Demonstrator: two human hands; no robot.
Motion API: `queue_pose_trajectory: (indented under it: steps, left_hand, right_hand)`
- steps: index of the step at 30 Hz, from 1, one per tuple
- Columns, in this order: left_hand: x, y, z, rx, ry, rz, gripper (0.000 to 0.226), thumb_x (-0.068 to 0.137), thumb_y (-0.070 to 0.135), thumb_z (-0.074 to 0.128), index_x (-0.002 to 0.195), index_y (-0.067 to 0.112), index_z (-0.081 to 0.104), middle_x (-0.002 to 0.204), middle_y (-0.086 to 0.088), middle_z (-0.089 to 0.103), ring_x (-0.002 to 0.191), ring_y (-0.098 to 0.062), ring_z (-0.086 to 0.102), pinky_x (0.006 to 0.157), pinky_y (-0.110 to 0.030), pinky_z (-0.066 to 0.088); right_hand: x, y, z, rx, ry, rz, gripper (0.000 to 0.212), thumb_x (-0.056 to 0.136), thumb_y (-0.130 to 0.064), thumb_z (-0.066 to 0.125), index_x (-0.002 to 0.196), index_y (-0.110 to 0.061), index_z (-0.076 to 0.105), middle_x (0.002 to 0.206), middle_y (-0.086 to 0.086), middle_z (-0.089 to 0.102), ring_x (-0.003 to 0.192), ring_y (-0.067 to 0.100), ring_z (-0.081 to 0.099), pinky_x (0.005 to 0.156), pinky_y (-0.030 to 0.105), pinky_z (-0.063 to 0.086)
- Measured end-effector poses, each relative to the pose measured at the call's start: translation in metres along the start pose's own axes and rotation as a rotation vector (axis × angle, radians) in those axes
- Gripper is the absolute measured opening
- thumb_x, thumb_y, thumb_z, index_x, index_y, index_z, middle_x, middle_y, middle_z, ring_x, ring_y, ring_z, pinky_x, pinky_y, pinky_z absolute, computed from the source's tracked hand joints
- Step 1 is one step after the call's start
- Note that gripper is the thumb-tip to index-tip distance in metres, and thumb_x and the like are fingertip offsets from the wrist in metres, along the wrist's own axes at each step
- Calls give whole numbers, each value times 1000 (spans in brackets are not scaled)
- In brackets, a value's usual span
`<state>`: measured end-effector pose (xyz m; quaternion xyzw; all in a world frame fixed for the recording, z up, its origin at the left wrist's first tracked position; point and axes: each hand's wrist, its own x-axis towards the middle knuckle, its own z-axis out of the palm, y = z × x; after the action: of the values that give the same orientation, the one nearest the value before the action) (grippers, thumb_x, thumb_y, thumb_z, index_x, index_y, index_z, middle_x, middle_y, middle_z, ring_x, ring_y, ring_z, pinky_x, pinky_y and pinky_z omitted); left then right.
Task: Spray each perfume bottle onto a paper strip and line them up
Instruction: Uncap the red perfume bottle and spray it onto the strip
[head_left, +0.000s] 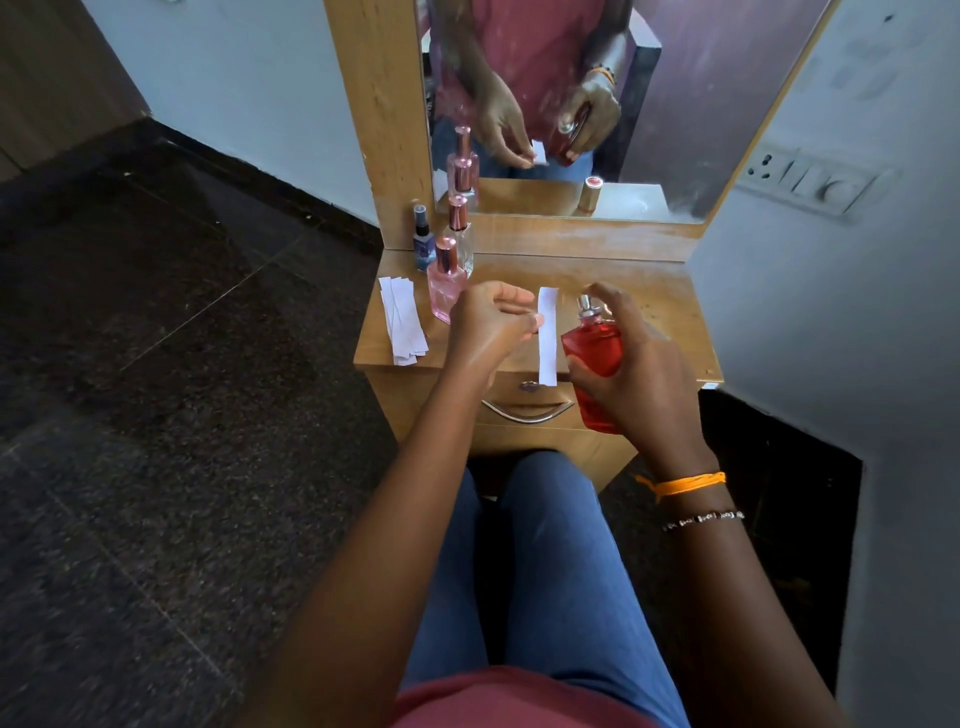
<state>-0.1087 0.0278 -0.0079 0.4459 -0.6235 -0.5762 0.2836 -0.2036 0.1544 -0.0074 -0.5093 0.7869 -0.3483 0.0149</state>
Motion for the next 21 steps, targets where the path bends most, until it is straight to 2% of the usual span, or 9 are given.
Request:
queue_pose_trajectory:
  steps: [3,5,7,9,13,15,18,21]
  left_hand:
    - [21,0,13,153,75,47,25,74,1,73,96,5,63,89,-13,70,79,-21,68,75,-33,57]
    - [31,-3,20,235,121,64,26,75,3,72,98,6,62,88,-11,70,76,-17,66,66,-25,54]
    - [37,-7,25,304,162,86,26,77,5,70,101,7,61,88,-9,70,76,-14,63,55,-13,42]
    - [40,-11,28,360,192,99,26,78,6,70,103,8,61,89,-7,69,78,-13,62,52,-10,35]
    - [36,-14,28,440,215,114,27,80,3,67,105,10,60,96,-8,68,85,-16,63,53,-16,38]
    - [29,-14,26,497,238,164,29,78,7,71,106,12,61,101,-7,66,87,-16,60,56,-15,37]
    - [14,-17,21,624,229,250,32,76,17,74,107,18,65,107,-4,62,97,-21,58,65,-26,44]
    - [4,-24,18,665,180,244,32,77,19,74,108,22,67,108,-2,61,100,-22,56,68,-30,46]
  right_hand:
    - [1,4,-1,29,14,25,63,77,-34,70,132,-35,40,112,6,67,91,30,64,67,35,49]
    - [2,6,-1,26,10,29,65,76,-31,72,132,-36,39,113,6,67,91,30,64,68,36,50]
    - [3,8,1,33,10,37,67,75,-29,74,131,-37,39,115,5,67,93,30,64,69,37,52]
    - [3,10,3,45,15,40,66,74,-29,74,130,-36,39,115,4,67,93,30,64,68,34,50]
    - [4,14,7,46,-1,44,67,74,-29,73,130,-37,39,115,2,68,94,30,64,66,28,40]
    - [5,14,9,50,-8,42,67,74,-29,73,131,-36,39,115,2,68,94,30,64,66,29,42]
    - [5,14,9,67,-15,36,67,74,-28,73,132,-36,39,114,0,68,93,28,65,66,29,44]
    - [5,12,10,86,-13,41,68,74,-28,73,131,-37,39,113,2,68,91,28,65,67,32,48]
